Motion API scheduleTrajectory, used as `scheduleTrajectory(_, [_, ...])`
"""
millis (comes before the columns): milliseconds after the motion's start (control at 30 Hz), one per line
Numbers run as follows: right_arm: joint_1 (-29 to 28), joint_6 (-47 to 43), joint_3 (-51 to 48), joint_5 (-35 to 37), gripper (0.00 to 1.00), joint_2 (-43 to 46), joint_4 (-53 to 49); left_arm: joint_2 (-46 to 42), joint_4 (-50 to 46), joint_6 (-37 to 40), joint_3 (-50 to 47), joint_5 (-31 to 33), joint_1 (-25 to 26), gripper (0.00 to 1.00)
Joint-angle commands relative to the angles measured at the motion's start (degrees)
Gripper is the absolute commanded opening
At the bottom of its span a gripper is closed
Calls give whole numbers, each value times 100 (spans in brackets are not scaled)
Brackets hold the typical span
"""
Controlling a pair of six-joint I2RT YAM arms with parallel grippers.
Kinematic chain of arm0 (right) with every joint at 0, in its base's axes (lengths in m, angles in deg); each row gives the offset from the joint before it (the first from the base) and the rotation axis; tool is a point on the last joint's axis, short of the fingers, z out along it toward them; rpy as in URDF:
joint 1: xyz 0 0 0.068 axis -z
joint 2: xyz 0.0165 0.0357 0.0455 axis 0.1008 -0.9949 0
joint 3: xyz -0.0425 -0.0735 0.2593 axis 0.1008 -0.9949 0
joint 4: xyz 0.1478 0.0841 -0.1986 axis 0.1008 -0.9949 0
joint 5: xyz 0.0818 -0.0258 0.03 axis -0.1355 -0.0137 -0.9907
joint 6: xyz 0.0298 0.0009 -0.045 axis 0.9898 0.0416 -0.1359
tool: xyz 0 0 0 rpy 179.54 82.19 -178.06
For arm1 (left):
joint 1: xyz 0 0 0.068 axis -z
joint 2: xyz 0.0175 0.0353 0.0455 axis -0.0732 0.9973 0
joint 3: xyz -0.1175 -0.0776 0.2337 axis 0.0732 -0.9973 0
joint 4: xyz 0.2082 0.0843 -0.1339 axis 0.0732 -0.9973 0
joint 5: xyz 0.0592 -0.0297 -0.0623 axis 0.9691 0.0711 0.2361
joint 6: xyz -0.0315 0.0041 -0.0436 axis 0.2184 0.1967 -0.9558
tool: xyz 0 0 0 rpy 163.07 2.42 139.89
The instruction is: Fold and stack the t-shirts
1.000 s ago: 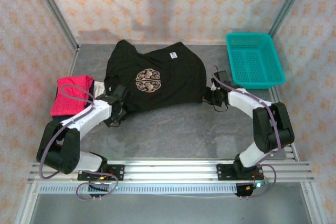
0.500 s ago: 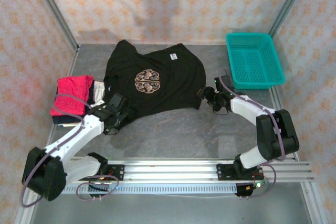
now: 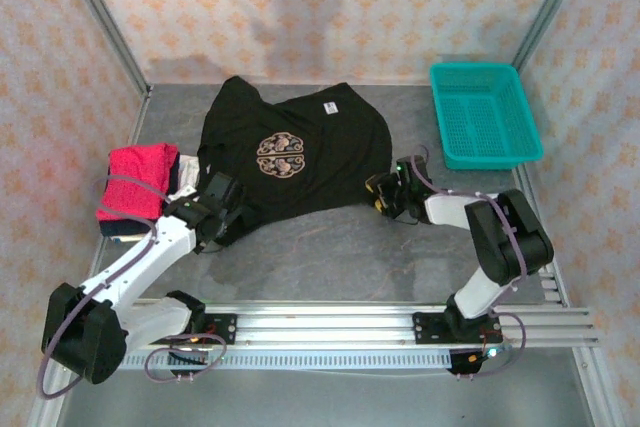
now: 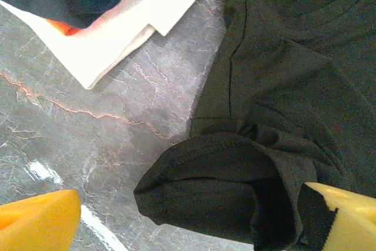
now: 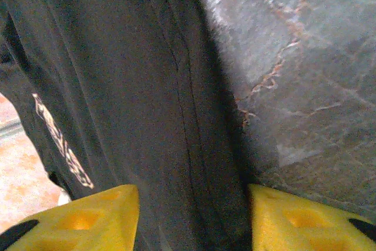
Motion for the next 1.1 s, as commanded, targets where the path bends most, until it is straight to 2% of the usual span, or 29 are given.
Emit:
scheduleTrajectory(0, [-37,94,-28,-35,26,-148,203,31,12,83,37,-17,-96,96])
scheduleTrajectory(100, [-32,-29,8,-24,0,-84,98,181,179,131,82,-230,-192,96])
scheduleTrajectory(300, [-33,-463,85,185,0,237,-442,714,800,-45,176,-979,-502,95])
scheduleTrajectory(433, [-32,-470,61,196,0,276,-442,1013,1060,-473,216,-1219,-687,97])
scheduleTrajectory(533, [-34,-429,8,179,0,273,-354,1301,1146,-510,369,-1336,-835,98])
scheduleTrajectory(600, [-37,-421,8,181,0,286,-353,1506,1095,-538,469,-1467,-888,95])
scheduleTrajectory(700, [-21,-434,0,193,0,335,-376,1618,1080,-691,431,-1544,-905,85])
scheduleTrajectory(733, [-28,-439,0,201,0,344,-380,1615,1160,-748,349,-1565,-910,77])
scheduleTrajectory(833, [-17,-438,0,209,0,360,-372,1586,1164,-879,200,-1626,-937,31])
scheduleTrajectory(900, [-18,-456,8,196,0,364,-395,1459,868,-841,248,-1540,-937,12])
scheduleTrajectory(967, [-12,-481,17,204,0,359,-415,1235,552,-798,266,-1432,-937,4])
scheduleTrajectory(1067, [-12,-487,17,225,0,356,-425,786,215,-862,80,-1450,-926,3])
